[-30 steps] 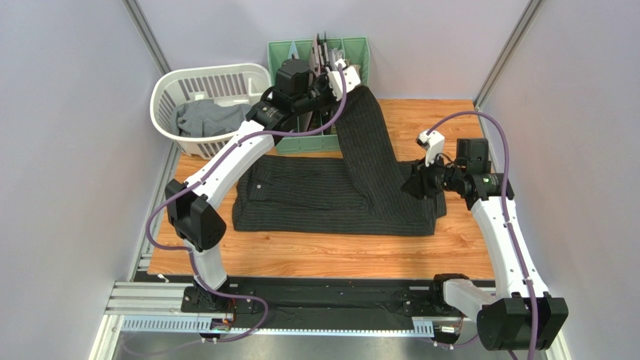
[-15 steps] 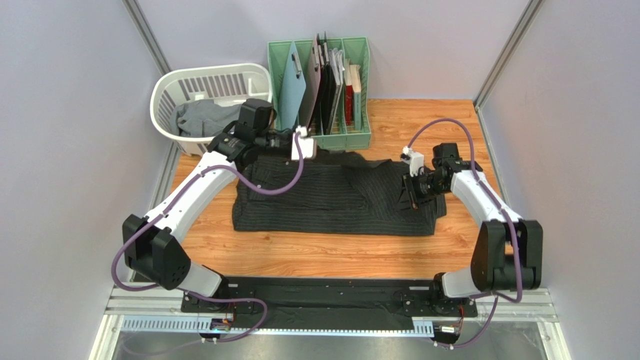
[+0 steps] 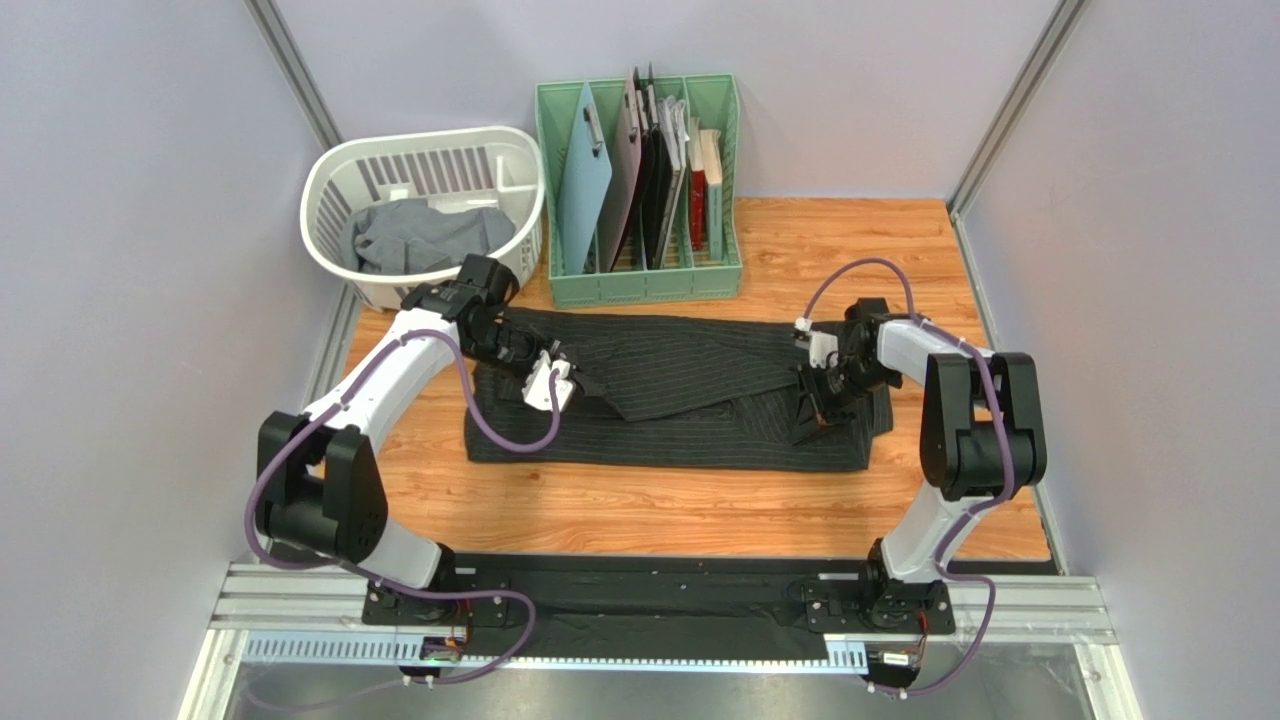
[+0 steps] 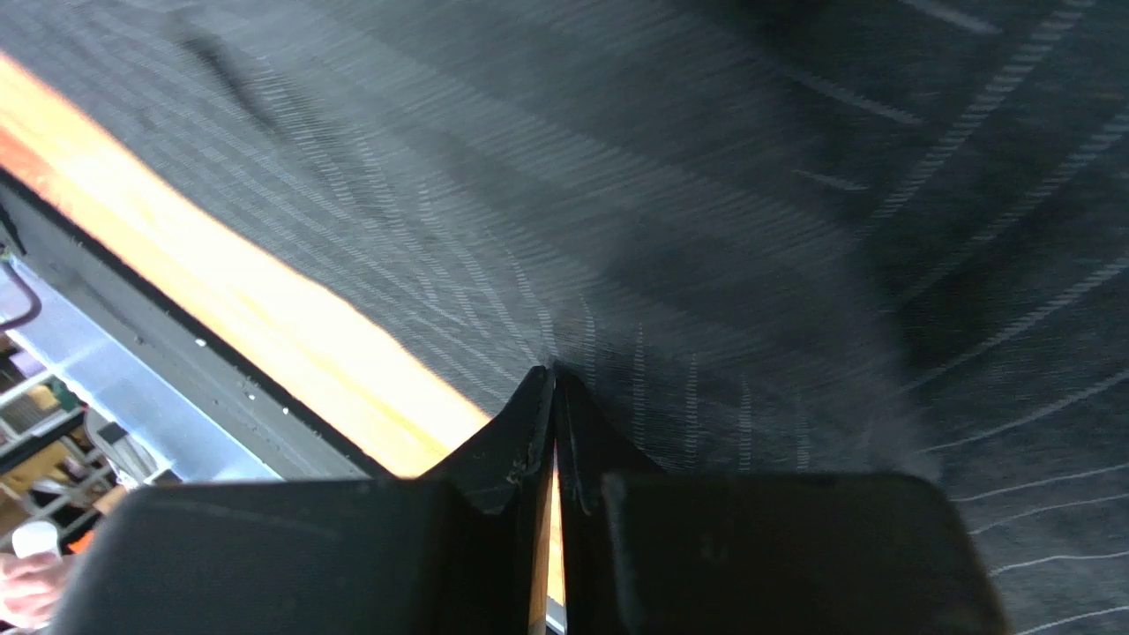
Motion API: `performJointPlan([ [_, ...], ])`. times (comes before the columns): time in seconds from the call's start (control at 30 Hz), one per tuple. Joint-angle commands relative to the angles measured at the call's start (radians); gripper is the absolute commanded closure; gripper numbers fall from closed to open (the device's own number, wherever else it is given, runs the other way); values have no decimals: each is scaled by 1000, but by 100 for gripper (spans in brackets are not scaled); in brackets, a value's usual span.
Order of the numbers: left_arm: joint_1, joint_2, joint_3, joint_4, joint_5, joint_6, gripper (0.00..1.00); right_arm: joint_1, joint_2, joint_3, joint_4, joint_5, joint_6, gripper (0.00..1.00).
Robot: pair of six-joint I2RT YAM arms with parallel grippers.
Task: Fold and stack the long sleeve shirts
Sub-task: Fold the shirt
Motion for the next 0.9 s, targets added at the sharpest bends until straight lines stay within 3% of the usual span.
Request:
performJointPlan([
  [0.0, 52, 59, 28, -76, -26, 548, 100, -35, 39, 42, 1, 38, 32, 95],
  [0.1, 83, 96, 36, -101, -58, 686, 100, -47, 54, 50, -7, 45, 29, 95],
  [0.27, 126, 169, 76, -81, -95, 723, 99, -61, 48, 60, -33, 52, 8, 96],
  [0.37, 141, 185, 76, -58, -121, 725, 72, -61, 25, 71, -51, 42, 3, 96],
  [0.43, 154, 177, 74, -69, -118, 723, 67, -61, -1, 85, -83, 24, -8, 96],
  [0.5, 186, 162, 68, -78, -103, 710, 47, -61, -30, 106, -124, 9, -23, 96],
  [0.53, 200, 142, 65, -84, -104, 701, 46, -61, -64, 114, -138, 3, -28, 96],
  [0.57, 224, 130, 57, -84, -109, 670, 45, -61, -85, 120, -146, 3, -32, 96],
  [0.6, 236, 116, 56, -86, -106, 644, 25, -61, -102, 132, -166, 4, -41, 95],
  [0.63, 247, 90, 54, -90, -100, 609, 23, -61, -117, 139, -172, 7, -49, 95],
  [0.67, 256, 76, 51, -93, -89, 494, 1, -61, -148, 143, -174, 12, -51, 95],
  [0.77, 256, 21, 13, -60, -42, 307, 1, -58, -167, 145, -134, 38, -22, 94],
  [0.87, 223, -28, -42, 58, -36, -6, 1, -43, -138, 162, -67, 87, 14, 92],
])
